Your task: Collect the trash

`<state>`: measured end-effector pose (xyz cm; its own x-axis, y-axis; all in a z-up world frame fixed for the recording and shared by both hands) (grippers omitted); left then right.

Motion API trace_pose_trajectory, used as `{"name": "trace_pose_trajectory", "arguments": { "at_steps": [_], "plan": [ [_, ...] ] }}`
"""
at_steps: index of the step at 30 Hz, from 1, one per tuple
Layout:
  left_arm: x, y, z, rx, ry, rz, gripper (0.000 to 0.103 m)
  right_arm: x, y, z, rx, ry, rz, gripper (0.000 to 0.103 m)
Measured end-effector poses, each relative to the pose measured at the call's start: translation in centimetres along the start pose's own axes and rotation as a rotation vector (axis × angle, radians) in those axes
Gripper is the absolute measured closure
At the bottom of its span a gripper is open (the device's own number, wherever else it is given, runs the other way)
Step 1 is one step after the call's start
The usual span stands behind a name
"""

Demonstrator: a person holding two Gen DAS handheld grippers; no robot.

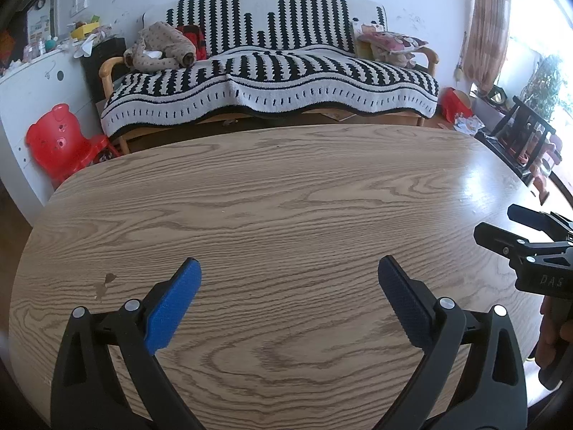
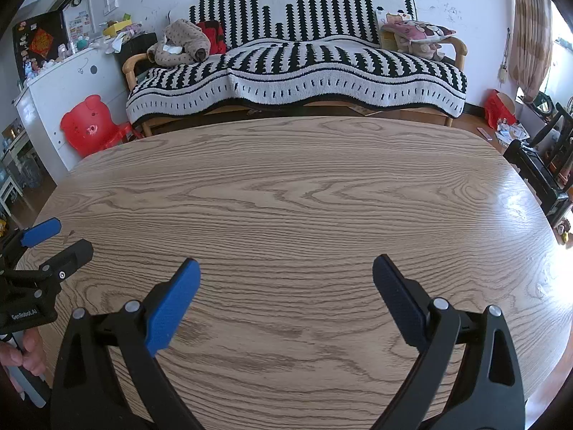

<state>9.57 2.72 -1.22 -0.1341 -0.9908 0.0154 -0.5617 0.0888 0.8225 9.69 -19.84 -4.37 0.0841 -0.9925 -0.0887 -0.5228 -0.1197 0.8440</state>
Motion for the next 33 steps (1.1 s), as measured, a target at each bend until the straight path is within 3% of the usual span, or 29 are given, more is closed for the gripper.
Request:
{"name": "trace_pose_trajectory", "arguments": {
  "at_steps": [20, 33],
  "plan": [
    [0.39, 0.08, -0.38, -0.019, -0.004, -0.002, 0.007, 0.04, 0.05, 0.03, -0.001, 0.001, 0.001, 0.009],
    [-0.31, -0.40, -0.36, -0.036, 0.046, 0.070, 0.007, 0.31, 0.06, 0.08, -0.001, -0.003, 0.005, 0.009]
  ]
}}
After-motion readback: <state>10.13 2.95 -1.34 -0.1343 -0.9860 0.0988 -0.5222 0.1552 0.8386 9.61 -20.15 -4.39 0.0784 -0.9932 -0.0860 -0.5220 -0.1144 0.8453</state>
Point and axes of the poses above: each gripper's, at about its wrist camera, not at the fingertips, and y roughly against the way its jaws point, x to its right, z to its underside, the point moved 2 cm from there along -y, roughly the way its jaws point, and after that the axes turned 11 degrees about -x, right-handed, at the moved point
